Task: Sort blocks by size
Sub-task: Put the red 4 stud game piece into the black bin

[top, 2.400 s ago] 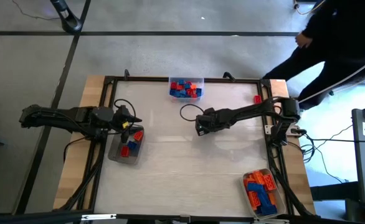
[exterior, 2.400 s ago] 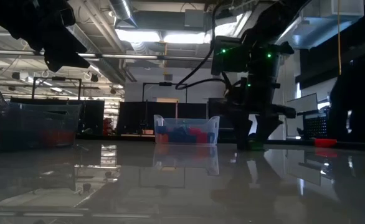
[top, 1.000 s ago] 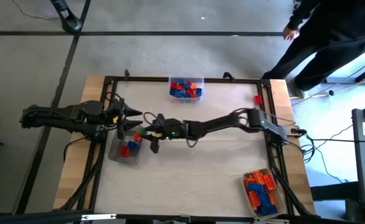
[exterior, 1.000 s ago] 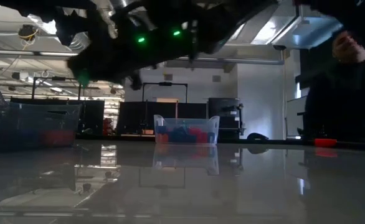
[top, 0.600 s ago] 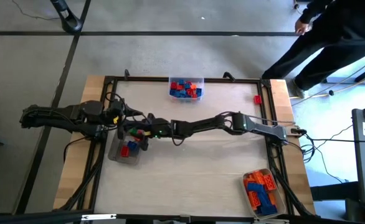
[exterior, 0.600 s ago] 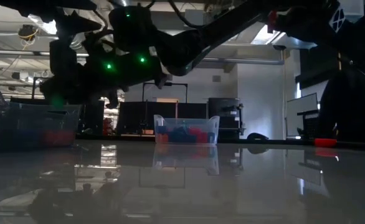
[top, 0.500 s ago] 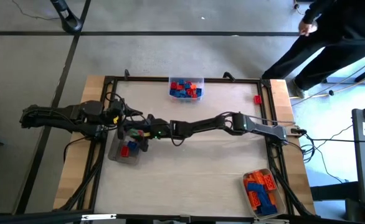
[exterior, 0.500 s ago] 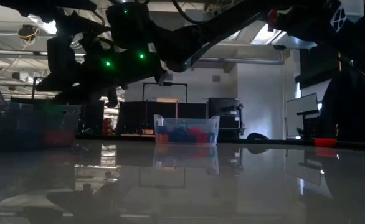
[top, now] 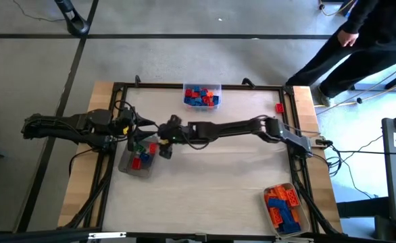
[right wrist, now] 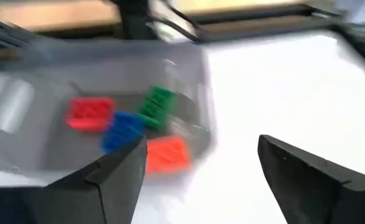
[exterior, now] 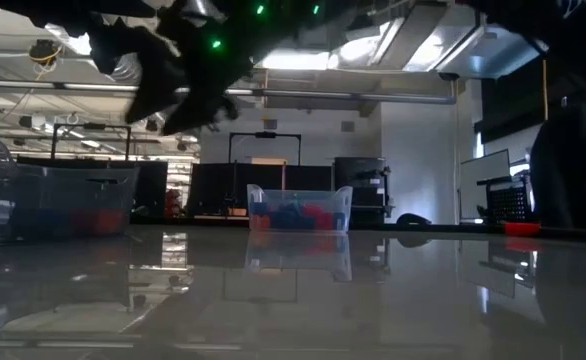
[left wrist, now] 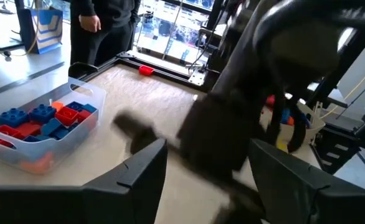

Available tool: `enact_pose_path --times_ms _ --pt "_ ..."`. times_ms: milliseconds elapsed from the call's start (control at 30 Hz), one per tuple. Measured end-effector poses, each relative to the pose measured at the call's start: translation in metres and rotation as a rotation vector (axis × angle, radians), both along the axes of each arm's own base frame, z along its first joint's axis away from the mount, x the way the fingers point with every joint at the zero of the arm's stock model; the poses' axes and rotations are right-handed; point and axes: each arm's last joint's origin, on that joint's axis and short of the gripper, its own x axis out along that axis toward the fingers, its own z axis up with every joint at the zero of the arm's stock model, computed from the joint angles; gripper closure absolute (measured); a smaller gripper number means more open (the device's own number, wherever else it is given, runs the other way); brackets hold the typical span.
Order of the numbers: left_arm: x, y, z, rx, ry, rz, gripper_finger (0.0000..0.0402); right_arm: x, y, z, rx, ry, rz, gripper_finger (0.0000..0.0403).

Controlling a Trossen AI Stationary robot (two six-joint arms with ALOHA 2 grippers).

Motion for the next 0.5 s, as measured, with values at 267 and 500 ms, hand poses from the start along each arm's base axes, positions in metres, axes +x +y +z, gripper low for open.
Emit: enact_pose_path --times_ms 267,500 --pt "0.000 0.000 0.000 0.022 0.006 -0.004 0.0188 -0.055 0.003 0.044 -0.158 0.232 -0.198 0.0098" --pt "-0.001 0.000 -0.003 0.025 0.030 -0.005 0.0188 -0.140 -0.008 0.054 -0.186 0.361 -0.455 0.0097"
